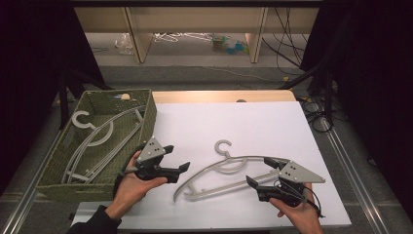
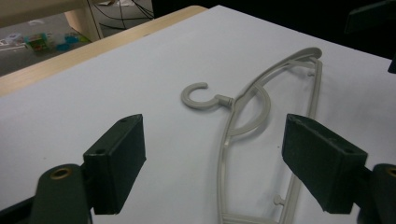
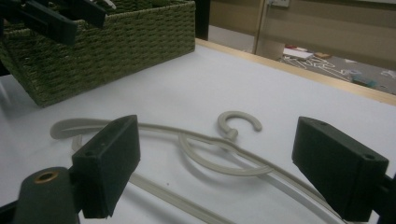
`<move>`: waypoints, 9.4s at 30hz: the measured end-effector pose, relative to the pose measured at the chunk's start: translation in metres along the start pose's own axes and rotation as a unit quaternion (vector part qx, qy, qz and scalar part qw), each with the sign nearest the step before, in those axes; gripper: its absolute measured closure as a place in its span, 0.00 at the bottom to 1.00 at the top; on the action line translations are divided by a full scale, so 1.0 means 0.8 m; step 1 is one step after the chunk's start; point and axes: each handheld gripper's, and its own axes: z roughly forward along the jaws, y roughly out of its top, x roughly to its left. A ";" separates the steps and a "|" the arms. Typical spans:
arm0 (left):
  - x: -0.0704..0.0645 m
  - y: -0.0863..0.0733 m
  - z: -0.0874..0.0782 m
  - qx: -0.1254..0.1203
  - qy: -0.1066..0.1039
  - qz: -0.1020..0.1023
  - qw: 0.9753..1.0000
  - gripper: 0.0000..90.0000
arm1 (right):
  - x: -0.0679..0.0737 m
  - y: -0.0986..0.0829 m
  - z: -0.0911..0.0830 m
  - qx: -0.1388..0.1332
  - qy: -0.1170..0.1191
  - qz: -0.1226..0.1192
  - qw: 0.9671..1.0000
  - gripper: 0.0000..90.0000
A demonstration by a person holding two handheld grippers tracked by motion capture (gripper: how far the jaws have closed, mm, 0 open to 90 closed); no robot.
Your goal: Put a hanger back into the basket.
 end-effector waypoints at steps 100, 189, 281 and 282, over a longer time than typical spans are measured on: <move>0.028 0.059 0.094 0.125 0.006 0.075 0.989 0.91 | 0.004 0.002 0.001 0.005 0.009 -0.005 1.000 0.18; 0.257 -0.002 -0.201 0.058 0.257 -0.049 0.964 0.91 | 0.005 -0.001 0.005 0.016 0.007 0.011 1.000 0.18; 0.254 -0.066 -0.182 0.162 0.264 -0.086 0.947 0.71 | 0.005 -0.002 0.008 0.010 0.006 0.003 1.000 0.18; 0.250 -0.064 -0.183 0.157 0.262 -0.083 0.949 0.70 | 0.005 -0.002 0.007 0.010 0.006 0.003 1.000 0.18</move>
